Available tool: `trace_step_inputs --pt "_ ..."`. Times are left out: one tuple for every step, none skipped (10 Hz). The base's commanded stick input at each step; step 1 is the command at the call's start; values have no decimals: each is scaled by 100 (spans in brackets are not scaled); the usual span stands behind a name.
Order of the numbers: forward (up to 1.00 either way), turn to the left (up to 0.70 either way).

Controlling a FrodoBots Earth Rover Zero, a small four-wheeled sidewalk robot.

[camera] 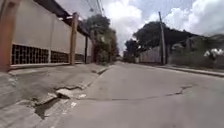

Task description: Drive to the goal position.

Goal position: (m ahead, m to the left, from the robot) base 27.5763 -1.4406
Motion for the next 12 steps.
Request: trace_step_inputs --pt "100 -7" --pt "100 0" --pt "100 0" --pt "100 0" --pt "100 0" --pt "100 -1" --pt "100 -3" --pt "100 -7" --pt "100 -6" --pt "100 -4" --pt "100 -1" --pt "100 0"
